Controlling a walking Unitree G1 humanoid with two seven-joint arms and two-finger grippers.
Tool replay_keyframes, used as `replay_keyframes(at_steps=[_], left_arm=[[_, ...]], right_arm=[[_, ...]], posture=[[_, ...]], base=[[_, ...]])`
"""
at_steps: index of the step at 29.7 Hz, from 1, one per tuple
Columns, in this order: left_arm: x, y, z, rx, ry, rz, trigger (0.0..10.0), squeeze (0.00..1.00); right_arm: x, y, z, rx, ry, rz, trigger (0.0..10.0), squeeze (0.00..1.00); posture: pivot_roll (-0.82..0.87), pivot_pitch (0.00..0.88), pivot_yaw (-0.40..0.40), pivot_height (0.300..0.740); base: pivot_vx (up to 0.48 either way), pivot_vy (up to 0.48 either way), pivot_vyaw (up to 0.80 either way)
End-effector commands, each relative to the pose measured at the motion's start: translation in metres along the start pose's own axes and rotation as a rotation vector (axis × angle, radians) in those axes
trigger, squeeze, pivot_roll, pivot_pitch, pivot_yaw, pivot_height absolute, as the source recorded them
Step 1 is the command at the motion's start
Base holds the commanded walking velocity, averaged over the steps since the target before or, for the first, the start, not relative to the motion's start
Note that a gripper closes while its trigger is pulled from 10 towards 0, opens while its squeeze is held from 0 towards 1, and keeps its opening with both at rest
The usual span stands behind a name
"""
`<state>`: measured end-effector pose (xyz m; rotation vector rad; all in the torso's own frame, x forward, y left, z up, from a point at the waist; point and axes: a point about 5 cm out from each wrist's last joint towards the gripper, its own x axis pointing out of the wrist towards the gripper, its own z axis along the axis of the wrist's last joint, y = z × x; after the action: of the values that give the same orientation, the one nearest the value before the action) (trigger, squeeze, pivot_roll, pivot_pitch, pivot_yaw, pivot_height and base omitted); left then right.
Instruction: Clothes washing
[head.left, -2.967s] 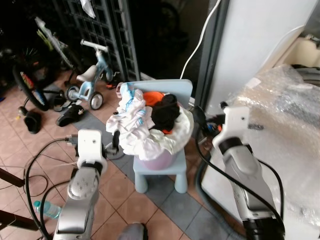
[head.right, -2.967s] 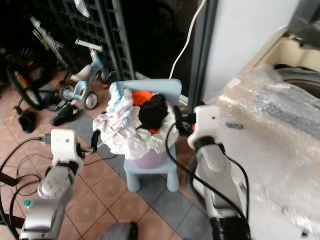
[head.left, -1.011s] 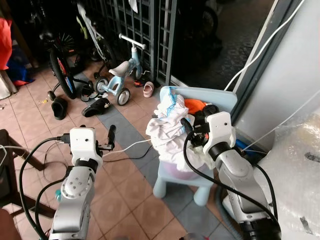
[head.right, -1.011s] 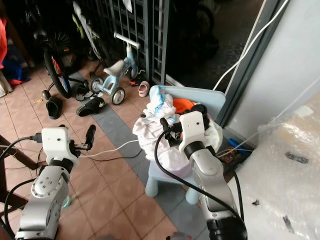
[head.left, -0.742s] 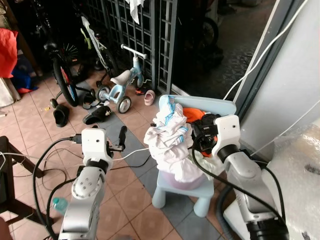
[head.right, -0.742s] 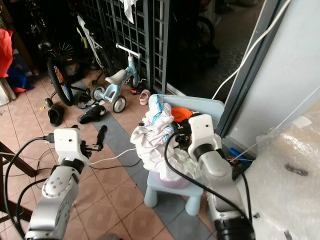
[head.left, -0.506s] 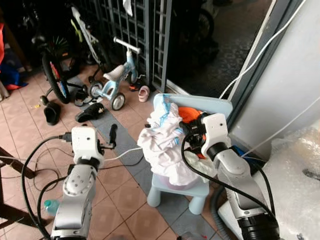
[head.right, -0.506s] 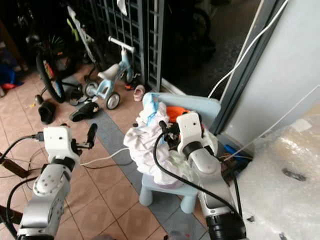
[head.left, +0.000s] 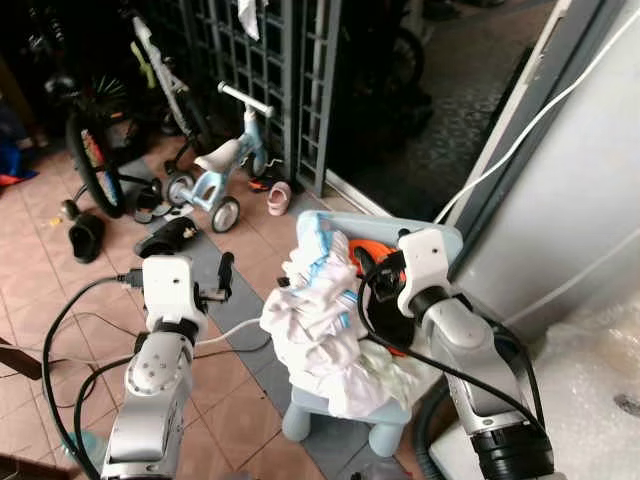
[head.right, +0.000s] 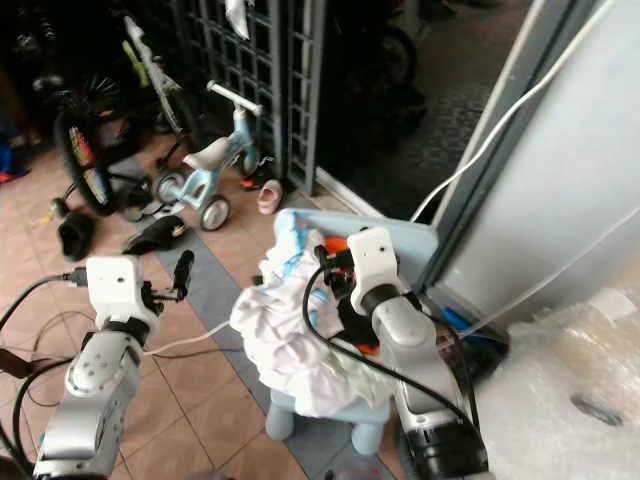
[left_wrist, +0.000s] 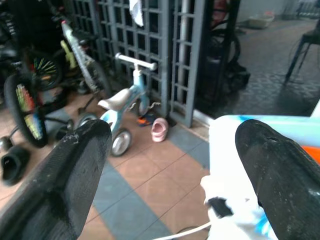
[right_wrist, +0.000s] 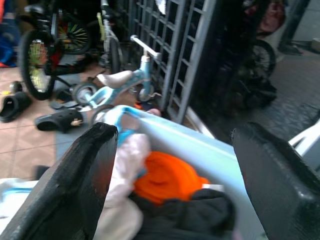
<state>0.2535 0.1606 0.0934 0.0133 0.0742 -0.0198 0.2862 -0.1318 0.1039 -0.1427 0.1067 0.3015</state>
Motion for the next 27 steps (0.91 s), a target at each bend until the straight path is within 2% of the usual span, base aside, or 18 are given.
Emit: replay_keyframes(at_steps=[1,6,10,17,21,22,24,27], left_arm=[[0.001,-0.001,-0.004,0.003,0.030,0.003,10.0,0.00],[0.008,0.000,-0.003,0.014,0.049,0.012,10.0,0.00],[0.004,0.003,-0.005,0.025,0.055,0.046,10.0,0.00],[-0.020,0.011,-0.015,0.025,0.130,0.103,10.0,0.00],[-0.027,0.013,-0.018,0.041,0.164,0.099,10.0,0.00],[-0.036,0.013,-0.022,0.052,0.205,0.079,10.0,0.00],[-0.045,0.014,-0.026,0.045,0.254,0.063,10.0,0.00],[-0.051,0.015,-0.026,0.051,0.263,0.062,10.0,0.00]], right_arm=[[0.000,-0.003,-0.001,0.004,0.014,-0.022,10.0,0.00],[0.003,0.000,0.006,-0.016,0.009,-0.014,10.0,0.00],[0.005,0.008,-0.002,-0.006,0.026,0.018,10.0,0.00],[0.011,0.027,-0.019,0.038,0.155,0.131,10.0,0.00],[0.015,0.032,-0.024,0.051,0.210,0.175,10.0,0.00],[0.021,0.038,-0.029,0.042,0.251,0.216,10.0,0.00],[0.025,0.045,-0.033,0.017,0.301,0.261,10.0,0.00],[0.029,0.050,-0.036,0.029,0.328,0.290,10.0,0.00]], posture=[[-0.03,0.000,-0.021,0.740],[-0.03,0.000,-0.068,0.740],[0.00,0.000,-0.065,0.740],[0.05,0.000,-0.072,0.740],[0.06,0.021,-0.064,0.740],[0.07,0.049,-0.060,0.740],[0.09,0.068,-0.060,0.740],[0.09,0.079,-0.062,0.740]], base=[[0.000,0.000,0.00],[0.000,0.000,0.00],[0.000,0.000,0.00],[0.000,0.000,0.00],[0.000,0.000,0.00],[0.000,0.000,0.00],[0.000,0.000,0.00],[0.000,0.000,0.00]])
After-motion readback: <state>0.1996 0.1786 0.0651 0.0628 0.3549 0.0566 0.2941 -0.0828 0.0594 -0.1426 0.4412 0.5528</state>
